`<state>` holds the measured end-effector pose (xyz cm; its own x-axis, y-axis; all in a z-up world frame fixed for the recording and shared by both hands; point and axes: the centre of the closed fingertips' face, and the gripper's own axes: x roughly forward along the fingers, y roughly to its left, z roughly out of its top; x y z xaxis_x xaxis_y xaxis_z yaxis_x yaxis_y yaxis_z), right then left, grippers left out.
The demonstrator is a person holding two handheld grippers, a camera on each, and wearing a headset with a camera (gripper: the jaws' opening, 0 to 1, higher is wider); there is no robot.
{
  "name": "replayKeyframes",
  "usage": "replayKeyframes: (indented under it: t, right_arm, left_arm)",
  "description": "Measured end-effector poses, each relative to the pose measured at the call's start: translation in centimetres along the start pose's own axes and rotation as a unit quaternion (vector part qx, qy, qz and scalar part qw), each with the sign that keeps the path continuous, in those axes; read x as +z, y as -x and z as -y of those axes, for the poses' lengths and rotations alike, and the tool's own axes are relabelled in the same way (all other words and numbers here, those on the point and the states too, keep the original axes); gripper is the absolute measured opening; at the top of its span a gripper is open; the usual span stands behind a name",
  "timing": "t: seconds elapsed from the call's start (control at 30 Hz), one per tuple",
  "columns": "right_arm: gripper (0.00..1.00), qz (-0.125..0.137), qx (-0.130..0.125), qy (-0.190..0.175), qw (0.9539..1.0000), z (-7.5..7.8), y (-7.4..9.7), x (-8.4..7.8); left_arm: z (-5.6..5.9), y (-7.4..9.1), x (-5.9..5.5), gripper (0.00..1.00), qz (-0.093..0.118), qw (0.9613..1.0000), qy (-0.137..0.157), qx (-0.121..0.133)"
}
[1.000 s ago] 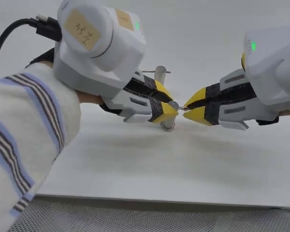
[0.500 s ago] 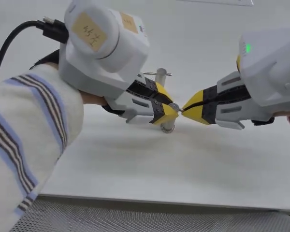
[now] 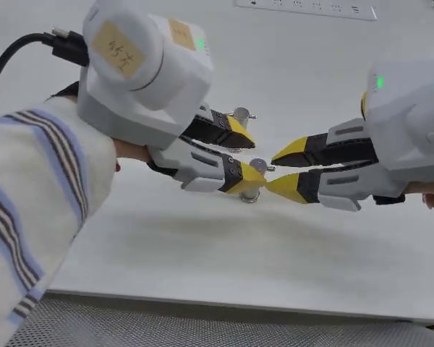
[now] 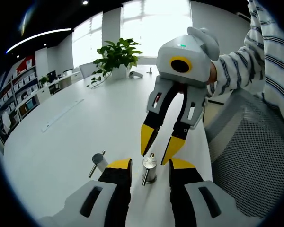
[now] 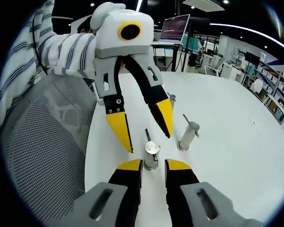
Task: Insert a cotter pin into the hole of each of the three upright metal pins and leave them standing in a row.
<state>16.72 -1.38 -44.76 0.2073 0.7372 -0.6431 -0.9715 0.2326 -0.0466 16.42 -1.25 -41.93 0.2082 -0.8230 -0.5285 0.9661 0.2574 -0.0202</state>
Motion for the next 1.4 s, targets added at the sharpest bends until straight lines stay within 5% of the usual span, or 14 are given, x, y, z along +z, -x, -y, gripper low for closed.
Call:
replayKeyframes:
  t: [0.2, 0.43, 0.77, 0.9, 1.4]
  right_arm:
    - [0.23, 0.035, 0.000, -0.068, 0.9971, -0.5, -0.9, -0.4]
    - [0.24, 0.071, -0.003, -0.123, 0.9899, -0.1, -1.8, -0.3]
    - [0.23, 0.081, 0.008, -0.132, 0.9879, -0.6, -2.9, -0.1]
    - [0.20, 0.082, 0.010, -0.129, 0.9881, -0.7, -3.3, 0.1]
    - [0.11, 0.083, 0.007, -0.099, 0.9916, -0.4, -3.6, -0.5]
  left_arm:
    - [0.3, 1.7, -0.3, 0.48, 0.029, 0.9990, 0.033, 0.006]
    - [-0.3, 2.9, -2.3, 0.69, 0.018, 0.9970, 0.062, 0.044]
    - [-0.6, 4.2, -3.6, 0.99, 0.041, 0.9886, 0.119, 0.083]
    - [-0.2, 4.5, -4.4, 0.99, 0.036, 0.9864, 0.133, 0.090]
    - [0.7, 4.9, -4.8, 0.99, 0.039, 0.9824, 0.154, 0.099]
